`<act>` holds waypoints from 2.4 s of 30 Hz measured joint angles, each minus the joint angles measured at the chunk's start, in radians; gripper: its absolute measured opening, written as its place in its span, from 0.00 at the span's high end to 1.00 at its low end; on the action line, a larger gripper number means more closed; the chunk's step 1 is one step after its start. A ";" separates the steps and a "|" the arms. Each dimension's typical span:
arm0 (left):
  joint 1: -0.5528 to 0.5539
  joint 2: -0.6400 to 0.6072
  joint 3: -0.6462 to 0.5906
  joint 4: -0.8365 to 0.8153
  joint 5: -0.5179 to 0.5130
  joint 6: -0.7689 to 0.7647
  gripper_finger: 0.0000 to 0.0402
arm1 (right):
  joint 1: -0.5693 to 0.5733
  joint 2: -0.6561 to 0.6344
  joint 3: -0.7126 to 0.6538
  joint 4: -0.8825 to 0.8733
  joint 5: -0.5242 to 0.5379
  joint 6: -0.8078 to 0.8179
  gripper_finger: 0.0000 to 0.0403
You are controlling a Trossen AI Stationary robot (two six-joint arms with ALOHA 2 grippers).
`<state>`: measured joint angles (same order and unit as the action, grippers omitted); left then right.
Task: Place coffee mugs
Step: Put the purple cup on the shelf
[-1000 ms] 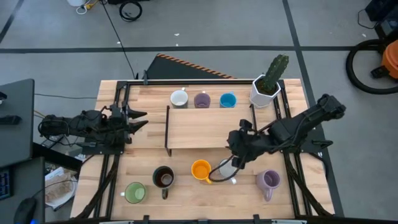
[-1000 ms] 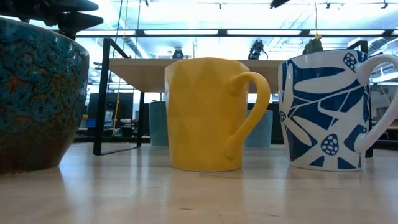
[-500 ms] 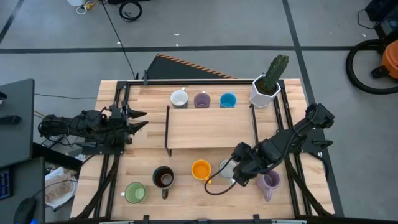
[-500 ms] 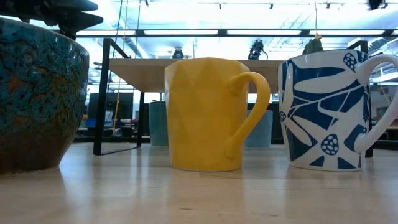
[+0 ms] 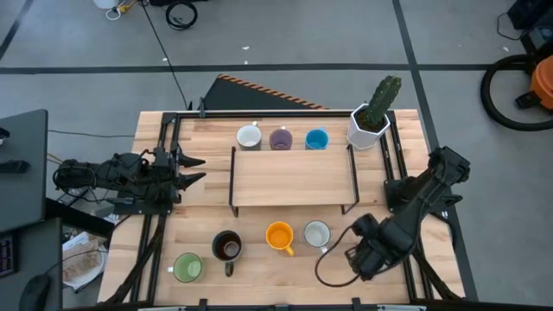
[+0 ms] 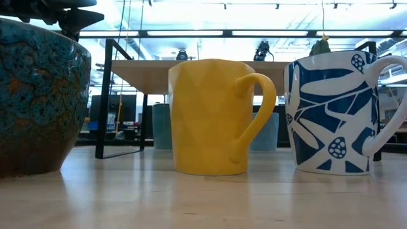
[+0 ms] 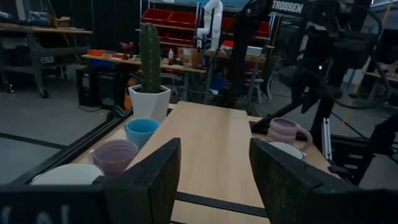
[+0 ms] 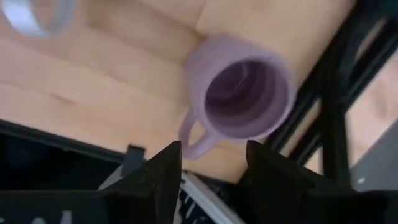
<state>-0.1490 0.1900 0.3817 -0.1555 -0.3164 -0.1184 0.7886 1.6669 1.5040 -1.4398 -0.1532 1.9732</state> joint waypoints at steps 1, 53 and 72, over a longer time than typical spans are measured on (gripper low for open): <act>0.000 0.000 0.000 0.000 0.000 0.000 0.51 | 0.004 0.000 -0.019 0.037 -0.006 0.012 0.54; 0.000 0.001 0.000 -0.043 0.000 0.000 0.51 | -0.153 0.000 0.120 0.048 0.092 -0.406 0.90; 0.000 0.000 0.036 -0.094 0.000 -0.048 0.51 | -0.538 0.000 0.289 -0.107 0.154 -0.990 0.90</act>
<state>-0.1490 0.1902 0.4180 -0.2498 -0.3168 -0.1662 0.2504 1.6667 1.7930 -1.5464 0.0006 0.9828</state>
